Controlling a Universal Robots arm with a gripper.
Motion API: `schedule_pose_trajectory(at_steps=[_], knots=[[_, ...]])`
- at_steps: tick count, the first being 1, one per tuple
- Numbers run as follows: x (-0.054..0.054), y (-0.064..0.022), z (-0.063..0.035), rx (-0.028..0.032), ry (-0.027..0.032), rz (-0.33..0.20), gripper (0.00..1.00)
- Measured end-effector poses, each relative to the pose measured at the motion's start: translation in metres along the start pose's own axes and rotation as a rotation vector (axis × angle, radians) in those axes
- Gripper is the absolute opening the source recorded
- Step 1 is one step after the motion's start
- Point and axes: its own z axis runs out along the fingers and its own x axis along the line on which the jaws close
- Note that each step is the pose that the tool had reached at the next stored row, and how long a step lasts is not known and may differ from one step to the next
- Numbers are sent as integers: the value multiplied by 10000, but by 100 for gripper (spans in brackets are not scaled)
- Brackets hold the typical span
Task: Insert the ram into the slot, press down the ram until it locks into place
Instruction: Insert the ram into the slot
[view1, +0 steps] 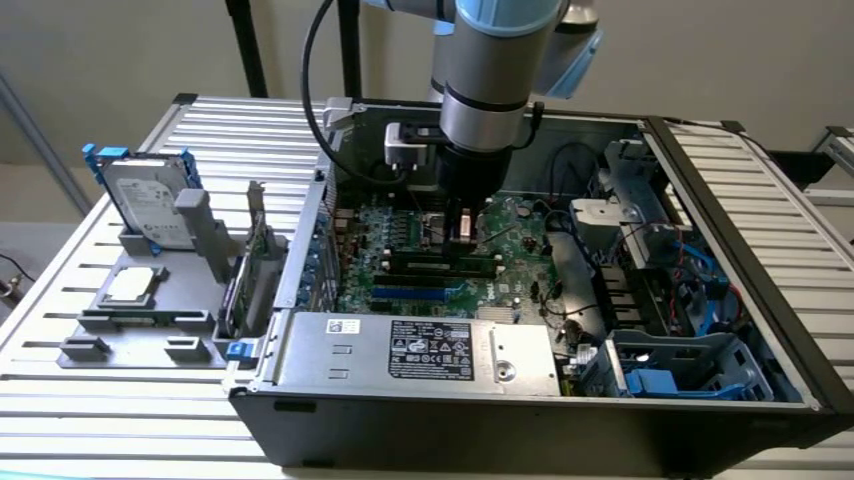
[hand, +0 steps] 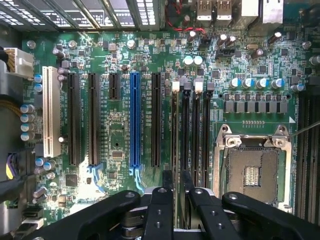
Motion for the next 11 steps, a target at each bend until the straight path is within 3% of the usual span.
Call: schedule_pose_trajectory(at_steps=[3, 11], knots=[[1, 13, -56, 0, -2, 2, 21], [1, 26, -59, 1, -4, 0, 19]])
